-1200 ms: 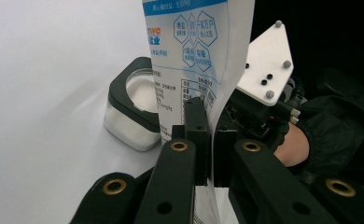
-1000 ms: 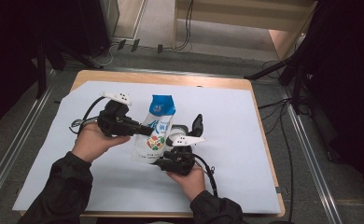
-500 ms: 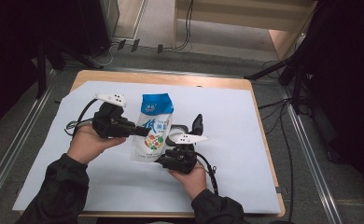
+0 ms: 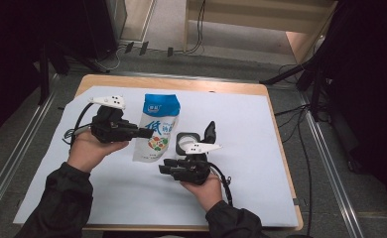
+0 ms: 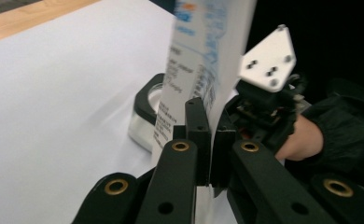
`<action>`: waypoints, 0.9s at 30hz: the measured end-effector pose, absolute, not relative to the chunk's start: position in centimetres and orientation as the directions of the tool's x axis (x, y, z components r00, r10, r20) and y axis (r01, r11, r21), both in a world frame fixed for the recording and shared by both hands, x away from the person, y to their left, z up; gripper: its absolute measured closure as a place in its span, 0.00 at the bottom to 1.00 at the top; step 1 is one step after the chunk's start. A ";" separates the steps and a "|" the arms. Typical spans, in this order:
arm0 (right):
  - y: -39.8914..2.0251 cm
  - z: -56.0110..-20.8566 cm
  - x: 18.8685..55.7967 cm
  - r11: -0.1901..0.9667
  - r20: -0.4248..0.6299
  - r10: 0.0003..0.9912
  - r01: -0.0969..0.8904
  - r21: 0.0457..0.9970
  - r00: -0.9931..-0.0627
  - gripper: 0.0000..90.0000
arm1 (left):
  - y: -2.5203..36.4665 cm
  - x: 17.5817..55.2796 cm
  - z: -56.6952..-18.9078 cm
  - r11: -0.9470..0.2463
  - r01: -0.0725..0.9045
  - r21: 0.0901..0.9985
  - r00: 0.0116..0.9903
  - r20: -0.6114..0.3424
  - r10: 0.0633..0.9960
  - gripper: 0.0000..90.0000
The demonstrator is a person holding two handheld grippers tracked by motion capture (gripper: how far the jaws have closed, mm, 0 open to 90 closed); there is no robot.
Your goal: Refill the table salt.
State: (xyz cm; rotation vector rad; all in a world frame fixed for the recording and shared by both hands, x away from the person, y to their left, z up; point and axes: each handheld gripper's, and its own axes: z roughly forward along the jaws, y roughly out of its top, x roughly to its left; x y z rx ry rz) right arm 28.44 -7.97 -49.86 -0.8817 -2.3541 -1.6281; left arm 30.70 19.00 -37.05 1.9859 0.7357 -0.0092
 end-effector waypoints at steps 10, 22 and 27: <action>-10.3 -48.4 27.8 0.321 0.351 0.393 0.485 0.814 -0.850 0.72 | 20.3 31.6 -38.3 -0.306 0.508 0.805 0.785 -0.287 0.549 1.00; -14.3 -48.1 27.8 0.338 0.312 0.429 0.471 0.815 -0.848 0.69 | 21.5 32.7 -39.4 -0.273 0.489 0.828 0.762 -0.254 0.595 1.00; -16.0 -48.3 28.0 0.351 0.301 0.457 0.480 0.804 -0.837 0.67 | 22.1 33.6 -40.1 -0.249 0.515 0.821 0.737 -0.275 0.617 1.00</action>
